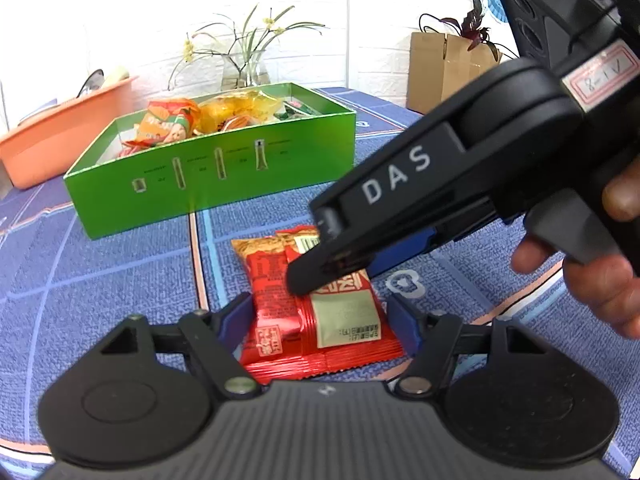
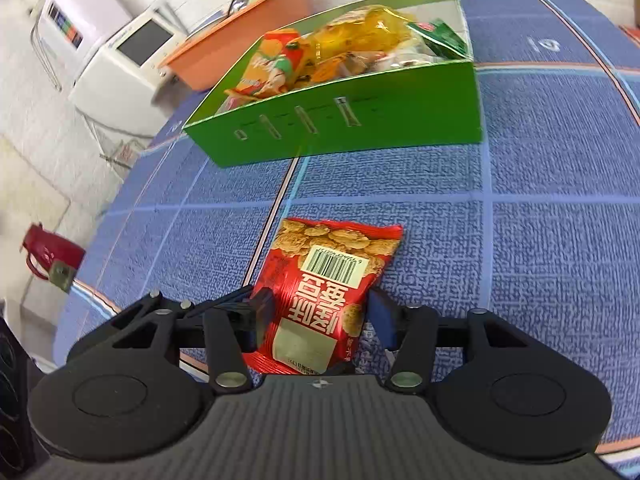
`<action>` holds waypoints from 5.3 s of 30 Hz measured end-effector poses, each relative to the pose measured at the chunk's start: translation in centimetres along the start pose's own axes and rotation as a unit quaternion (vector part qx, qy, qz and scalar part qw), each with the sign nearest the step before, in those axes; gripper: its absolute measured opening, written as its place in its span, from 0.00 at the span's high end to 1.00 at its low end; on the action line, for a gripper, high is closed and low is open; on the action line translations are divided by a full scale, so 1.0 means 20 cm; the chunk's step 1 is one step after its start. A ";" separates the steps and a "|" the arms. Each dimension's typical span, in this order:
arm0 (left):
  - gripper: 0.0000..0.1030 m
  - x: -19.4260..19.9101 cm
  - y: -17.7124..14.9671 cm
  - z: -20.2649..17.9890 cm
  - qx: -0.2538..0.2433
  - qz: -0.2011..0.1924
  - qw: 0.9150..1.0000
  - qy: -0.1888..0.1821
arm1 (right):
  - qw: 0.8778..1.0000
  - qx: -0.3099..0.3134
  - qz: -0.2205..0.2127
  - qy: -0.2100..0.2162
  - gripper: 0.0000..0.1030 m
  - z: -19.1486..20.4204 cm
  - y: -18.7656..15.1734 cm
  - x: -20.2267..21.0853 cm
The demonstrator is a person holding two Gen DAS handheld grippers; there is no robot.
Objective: Organize snacks
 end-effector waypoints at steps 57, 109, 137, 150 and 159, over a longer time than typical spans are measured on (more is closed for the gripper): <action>0.39 0.17 0.09 0.13 0.031 -0.016 0.999 -0.040 | 0.997 0.037 -0.064 0.038 0.09 0.20 0.09 0.07; 0.10 -0.04 0.58 0.67 0.094 -0.095 0.977 0.166 | 0.939 -0.020 -0.337 -0.060 0.00 0.00 0.68 0.24; 0.10 0.29 -0.07 0.32 0.111 -0.003 0.970 0.217 | 0.917 0.040 -0.343 -0.203 0.00 0.12 -0.31 0.57; 0.10 0.34 -0.06 0.25 0.086 -0.017 0.971 0.222 | 0.917 0.042 -0.332 -0.217 0.00 0.11 -0.36 0.54; 0.10 0.33 -0.06 0.22 0.083 -0.017 0.974 0.208 | 0.917 0.048 -0.331 -0.219 0.00 0.12 -0.37 0.54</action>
Point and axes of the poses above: each gripper's, at about its wrist camera, not at the fingertips, and x roughly against the way its jaws point, z to its left, y to its top, the point moved 9 cm from there along -x, roughly the way its jaws point, and after that the axes turned 1 degree about y, right-handed, at the moved point
